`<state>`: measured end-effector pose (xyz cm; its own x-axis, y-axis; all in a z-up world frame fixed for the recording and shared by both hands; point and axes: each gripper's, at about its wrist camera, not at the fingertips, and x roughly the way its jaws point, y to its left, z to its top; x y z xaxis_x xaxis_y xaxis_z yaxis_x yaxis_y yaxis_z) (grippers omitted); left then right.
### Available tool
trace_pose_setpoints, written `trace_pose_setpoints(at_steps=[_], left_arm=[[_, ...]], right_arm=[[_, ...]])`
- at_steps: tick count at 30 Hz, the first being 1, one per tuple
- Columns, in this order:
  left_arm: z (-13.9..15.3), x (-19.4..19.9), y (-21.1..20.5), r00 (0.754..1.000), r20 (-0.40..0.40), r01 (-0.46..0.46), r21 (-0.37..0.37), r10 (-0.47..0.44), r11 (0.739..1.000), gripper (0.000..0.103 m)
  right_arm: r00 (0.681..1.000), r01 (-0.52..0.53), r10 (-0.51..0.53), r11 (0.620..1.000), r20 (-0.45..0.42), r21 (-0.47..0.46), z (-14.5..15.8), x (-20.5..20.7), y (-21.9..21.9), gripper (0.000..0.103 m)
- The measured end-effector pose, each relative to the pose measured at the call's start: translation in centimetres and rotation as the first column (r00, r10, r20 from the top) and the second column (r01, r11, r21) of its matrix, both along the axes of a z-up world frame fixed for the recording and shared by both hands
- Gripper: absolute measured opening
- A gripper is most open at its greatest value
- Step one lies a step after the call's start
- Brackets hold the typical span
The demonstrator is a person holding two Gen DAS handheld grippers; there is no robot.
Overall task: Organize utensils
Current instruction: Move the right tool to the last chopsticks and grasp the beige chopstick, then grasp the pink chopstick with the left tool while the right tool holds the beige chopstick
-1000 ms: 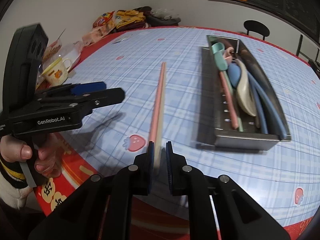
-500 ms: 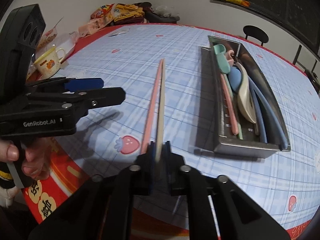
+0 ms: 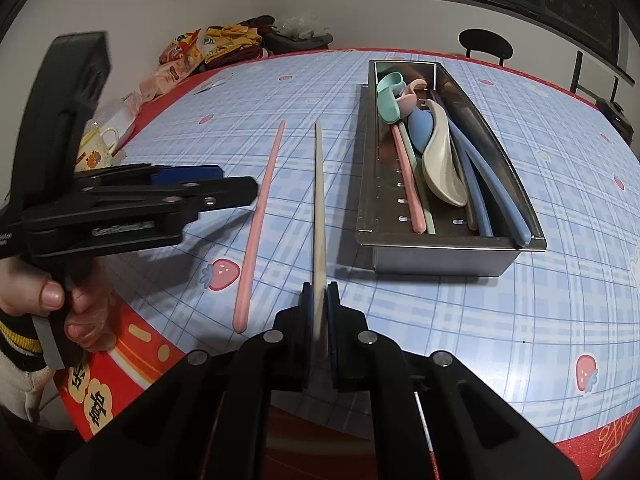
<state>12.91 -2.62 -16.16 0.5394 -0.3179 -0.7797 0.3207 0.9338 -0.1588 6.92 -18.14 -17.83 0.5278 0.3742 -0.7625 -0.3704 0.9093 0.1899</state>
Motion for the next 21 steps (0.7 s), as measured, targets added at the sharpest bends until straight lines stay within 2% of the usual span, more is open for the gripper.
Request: trace_pose_setpoints(at_steps=[11,14,16,18,21], left_arm=[[-1.0,1.8,-1.9,0.999,-0.025,0.030,0.109,-0.028,0.994,0.052],[-1.1,1.9,-2.3,1.000,-0.013,0.030,0.154,-0.028,0.988,0.045],[-1.1,1.7,-2.5,0.999,0.003,0.046,0.190,-0.047,0.981,0.033],[-1.0,1.6,-2.2,0.998,0.002,0.059,0.190,-0.060,0.980,0.023],[-0.9,1.4,-1.0,0.997,-0.005,0.075,0.184,-0.075,0.980,0.017]], right_arm=[[1.000,-0.002,0.002,1.000,0.006,0.013,0.0,-0.3,-0.3,0.008],[1.000,0.000,0.000,1.000,0.003,0.025,0.0,-0.3,-0.4,0.008],[1.000,0.001,-0.001,1.000,0.002,0.029,0.0,-0.3,-0.4,0.008],[1.000,0.001,-0.001,1.000,0.002,0.028,0.0,-0.3,-0.4,0.008],[1.000,0.001,-0.001,1.000,0.002,0.028,0.0,-0.3,-0.4,0.008]])
